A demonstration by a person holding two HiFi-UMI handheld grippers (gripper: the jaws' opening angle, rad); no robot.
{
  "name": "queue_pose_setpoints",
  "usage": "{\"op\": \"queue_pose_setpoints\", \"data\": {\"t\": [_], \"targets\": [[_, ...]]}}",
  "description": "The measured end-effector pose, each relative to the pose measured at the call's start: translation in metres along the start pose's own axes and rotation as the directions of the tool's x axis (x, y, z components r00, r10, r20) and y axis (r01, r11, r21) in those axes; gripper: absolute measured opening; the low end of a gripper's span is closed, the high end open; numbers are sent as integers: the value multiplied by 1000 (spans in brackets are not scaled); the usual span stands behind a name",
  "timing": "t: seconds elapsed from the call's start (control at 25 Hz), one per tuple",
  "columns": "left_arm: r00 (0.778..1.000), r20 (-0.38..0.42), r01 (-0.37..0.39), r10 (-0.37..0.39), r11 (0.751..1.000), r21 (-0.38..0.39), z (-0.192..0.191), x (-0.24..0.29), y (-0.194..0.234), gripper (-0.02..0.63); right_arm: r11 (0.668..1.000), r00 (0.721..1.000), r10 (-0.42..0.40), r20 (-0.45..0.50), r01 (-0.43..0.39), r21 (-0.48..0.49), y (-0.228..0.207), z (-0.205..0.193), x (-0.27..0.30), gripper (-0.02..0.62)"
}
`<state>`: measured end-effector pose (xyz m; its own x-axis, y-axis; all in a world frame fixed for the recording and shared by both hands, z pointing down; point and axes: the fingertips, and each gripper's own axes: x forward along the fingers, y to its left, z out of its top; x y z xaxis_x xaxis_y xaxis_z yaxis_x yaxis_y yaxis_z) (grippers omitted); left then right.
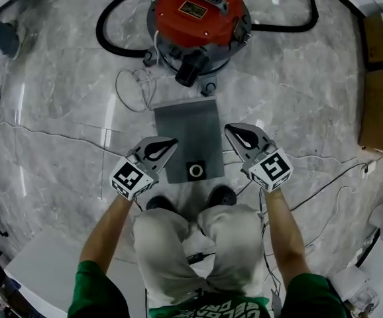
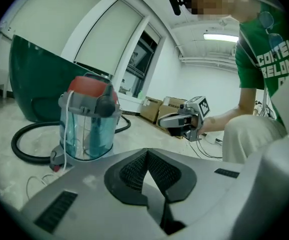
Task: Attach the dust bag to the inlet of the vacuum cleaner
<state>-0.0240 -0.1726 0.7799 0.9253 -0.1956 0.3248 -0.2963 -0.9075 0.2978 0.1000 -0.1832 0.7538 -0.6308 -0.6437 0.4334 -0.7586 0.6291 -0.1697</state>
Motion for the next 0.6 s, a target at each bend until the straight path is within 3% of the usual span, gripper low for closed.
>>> {"op": "queue_pose_setpoints", "data": {"t": [0.36,0.6], "targets": [[997,20,73,-75,994,83,-94,54,38,4,999,999,27,24,-26,-45,-23,-95,58,9],[995,60,76,-77,997,23,-134,66,42,4,999,999,18,33,-17,-28,-21,-143,67,9]]}}
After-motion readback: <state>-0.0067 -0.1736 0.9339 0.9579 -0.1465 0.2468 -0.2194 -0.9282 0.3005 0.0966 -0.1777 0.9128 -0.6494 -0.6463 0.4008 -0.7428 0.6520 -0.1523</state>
